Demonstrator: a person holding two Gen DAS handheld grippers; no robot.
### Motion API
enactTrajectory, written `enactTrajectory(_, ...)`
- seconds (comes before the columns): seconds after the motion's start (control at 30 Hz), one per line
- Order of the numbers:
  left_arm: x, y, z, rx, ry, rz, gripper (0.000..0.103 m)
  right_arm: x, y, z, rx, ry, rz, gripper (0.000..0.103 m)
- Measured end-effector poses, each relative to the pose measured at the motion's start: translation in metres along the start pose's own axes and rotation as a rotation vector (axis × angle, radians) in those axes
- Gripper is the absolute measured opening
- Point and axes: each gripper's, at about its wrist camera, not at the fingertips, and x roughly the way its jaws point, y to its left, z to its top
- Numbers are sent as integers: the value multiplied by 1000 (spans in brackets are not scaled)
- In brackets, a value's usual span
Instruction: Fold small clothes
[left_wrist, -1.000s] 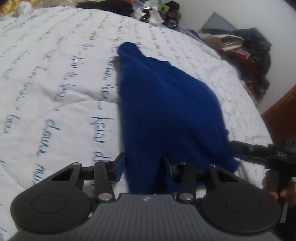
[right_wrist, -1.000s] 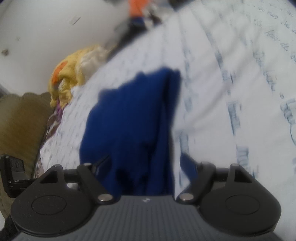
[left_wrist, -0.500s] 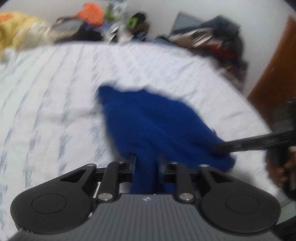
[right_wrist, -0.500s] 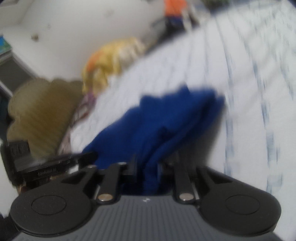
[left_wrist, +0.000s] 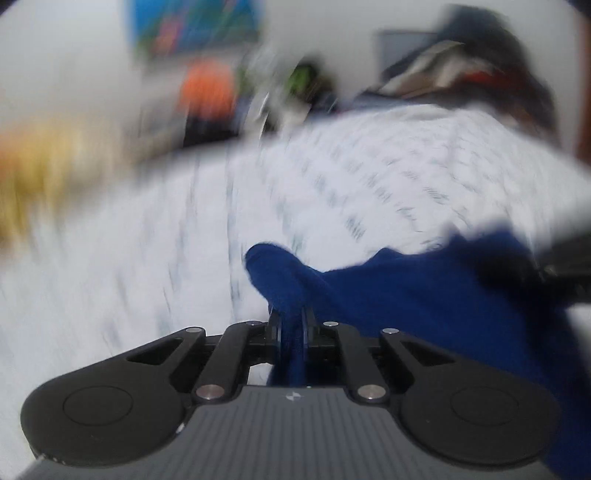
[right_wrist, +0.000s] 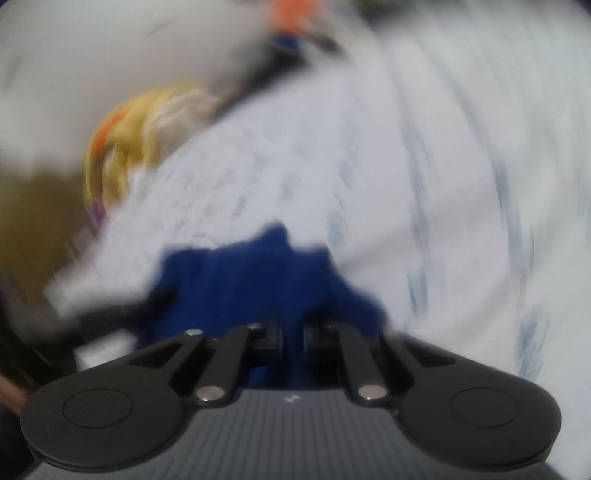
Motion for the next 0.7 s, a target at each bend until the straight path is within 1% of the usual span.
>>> enactTrajectory(0.03, 2, -12, -9, 81, -6, 51, 13, -6, 27, -9, -240, -65, -88, 9)
enactTrajectory(0.07, 9, -17, -18, 117, 26, 71, 14, -3, 44, -23, -429, -87, -165, 9)
enactTrajectory(0.1, 12, -16, -25, 109, 40, 77, 15, 5, 51, -35, -547, -62, -216, 11)
enactTrajectory(0.13, 5, -13, -28, 88, 16, 98, 23, 12, 50, -44, -587, -53, -241, 13)
enactTrajectory(0.17, -5, -7, -27, 53, 4, 107, 26, 9, 48, -47, -582, -94, -234, 16)
enactTrajectory(0.2, -18, 1, -27, 7, -16, 98, 28, 3, 44, -44, -545, -89, -227, 24)
enactTrajectory(0.23, -33, 10, -25, -44, -53, 87, 32, -5, 40, -36, -476, -83, -221, 34)
enactTrajectory(0.27, -47, 17, -23, -97, -104, 59, 35, -15, 36, -26, -400, -100, -208, 37)
enactTrajectory(0.3, -60, 19, -19, -141, -143, 12, 39, -29, 32, -20, -324, -151, -182, 38)
enactTrajectory(0.33, -62, 17, -11, -160, -151, -59, 47, -40, 29, -12, -246, -213, -137, 40)
enactTrajectory(0.37, -59, 12, -5, -159, -128, -126, 54, -47, 27, -6, -168, -250, -64, 41)
enactTrajectory(0.4, -50, 3, -1, -154, -87, -181, 54, -43, 31, 3, -111, -241, 12, 45)
enactTrajectory(0.43, -36, -4, 0, -153, -33, -221, 54, -35, 33, 9, -72, -198, 72, 46)
enactTrajectory(0.47, -19, -11, -3, -157, 33, -238, 54, -18, 37, 14, -38, -136, 110, 46)
enactTrajectory(0.5, -2, -13, -8, -176, 91, -237, 55, 0, 37, 16, -10, -63, 128, 46)
enactTrajectory(0.53, 2, -9, -15, -217, 56, -244, 59, 21, 35, 15, 4, 10, 106, 46)
enactTrajectory(0.57, 4, -5, -20, -239, 38, -259, 60, 40, 29, 11, 5, 70, 39, 44)
enactTrajectory(0.6, 5, -2, -23, -260, 27, -271, 60, 43, 21, 1, -28, 0, 55, 41)
enactTrajectory(0.63, 3, -3, -23, -267, 23, -269, 60, 42, 10, -6, -17, -39, 73, 37)
enactTrajectory(0.67, 2, -7, -23, -260, 17, -257, 60, 39, -2, -10, 34, -61, 113, 37)
enactTrajectory(0.7, 1, -10, -24, -253, 13, -247, 61, 35, -7, -10, 70, -57, 132, 37)
